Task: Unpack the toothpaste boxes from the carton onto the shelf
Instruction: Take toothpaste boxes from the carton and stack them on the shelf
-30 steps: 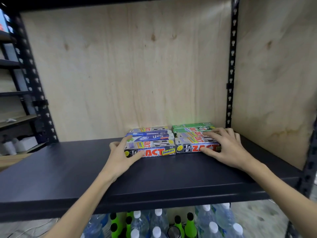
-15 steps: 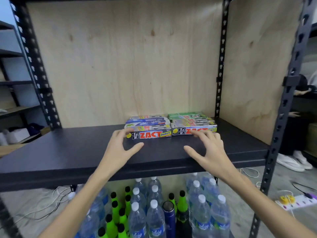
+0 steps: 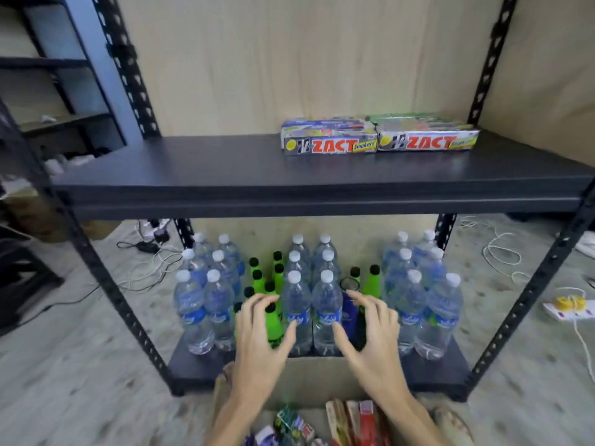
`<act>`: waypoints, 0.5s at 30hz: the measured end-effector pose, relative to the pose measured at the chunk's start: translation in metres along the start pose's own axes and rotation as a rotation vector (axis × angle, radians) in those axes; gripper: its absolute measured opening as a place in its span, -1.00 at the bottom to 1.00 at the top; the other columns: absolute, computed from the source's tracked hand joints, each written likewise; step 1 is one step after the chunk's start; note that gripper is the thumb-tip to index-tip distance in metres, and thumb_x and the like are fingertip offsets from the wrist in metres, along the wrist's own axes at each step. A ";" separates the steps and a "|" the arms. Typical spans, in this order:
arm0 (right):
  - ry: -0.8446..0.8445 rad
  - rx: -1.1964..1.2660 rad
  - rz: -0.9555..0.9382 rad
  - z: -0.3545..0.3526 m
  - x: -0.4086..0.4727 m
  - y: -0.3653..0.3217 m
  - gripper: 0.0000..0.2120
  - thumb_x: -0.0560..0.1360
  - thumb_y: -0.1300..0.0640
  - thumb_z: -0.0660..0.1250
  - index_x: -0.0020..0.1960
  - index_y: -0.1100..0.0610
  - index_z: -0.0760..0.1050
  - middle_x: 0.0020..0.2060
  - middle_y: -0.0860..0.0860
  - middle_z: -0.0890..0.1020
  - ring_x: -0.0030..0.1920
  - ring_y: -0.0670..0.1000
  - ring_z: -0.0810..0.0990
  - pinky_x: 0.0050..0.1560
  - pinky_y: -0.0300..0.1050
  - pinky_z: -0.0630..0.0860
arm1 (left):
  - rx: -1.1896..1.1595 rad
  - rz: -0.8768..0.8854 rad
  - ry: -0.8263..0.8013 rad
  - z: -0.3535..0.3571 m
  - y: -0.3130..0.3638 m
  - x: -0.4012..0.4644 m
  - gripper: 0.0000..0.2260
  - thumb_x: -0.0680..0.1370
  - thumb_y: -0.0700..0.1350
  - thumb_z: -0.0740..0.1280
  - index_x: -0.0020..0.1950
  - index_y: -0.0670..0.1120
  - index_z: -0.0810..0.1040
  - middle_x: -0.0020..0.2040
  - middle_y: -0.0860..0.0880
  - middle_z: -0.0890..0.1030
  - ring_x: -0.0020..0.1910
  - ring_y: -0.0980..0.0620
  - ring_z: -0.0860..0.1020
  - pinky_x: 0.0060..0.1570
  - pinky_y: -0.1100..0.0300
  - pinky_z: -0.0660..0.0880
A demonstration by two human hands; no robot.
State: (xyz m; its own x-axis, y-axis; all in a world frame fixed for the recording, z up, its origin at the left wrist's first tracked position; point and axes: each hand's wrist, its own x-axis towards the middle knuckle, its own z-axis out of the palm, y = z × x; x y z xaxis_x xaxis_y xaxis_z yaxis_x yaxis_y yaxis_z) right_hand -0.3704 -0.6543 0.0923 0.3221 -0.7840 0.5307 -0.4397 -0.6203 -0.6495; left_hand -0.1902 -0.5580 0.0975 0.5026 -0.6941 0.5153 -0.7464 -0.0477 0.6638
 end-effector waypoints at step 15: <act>-0.433 -0.238 0.334 0.103 -0.136 0.093 -0.41 0.51 -0.30 0.11 0.45 -0.03 0.32 0.26 -0.07 0.47 0.24 0.03 0.41 0.29 0.03 0.37 | 0.069 -0.454 -0.252 0.046 -0.138 -0.119 -0.68 0.56 0.01 0.43 0.26 0.04 0.46 0.13 0.10 0.47 0.16 0.10 0.49 0.16 0.06 0.50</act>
State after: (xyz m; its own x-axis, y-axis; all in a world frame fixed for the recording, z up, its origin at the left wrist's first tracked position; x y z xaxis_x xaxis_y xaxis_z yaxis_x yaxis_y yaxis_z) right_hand -0.3687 -0.6082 -0.0968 0.4250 -0.9051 0.0156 -0.7357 -0.3554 -0.5765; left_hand -0.1668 -0.5017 -0.0805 0.6679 -0.7435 0.0323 -0.5092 -0.4250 0.7484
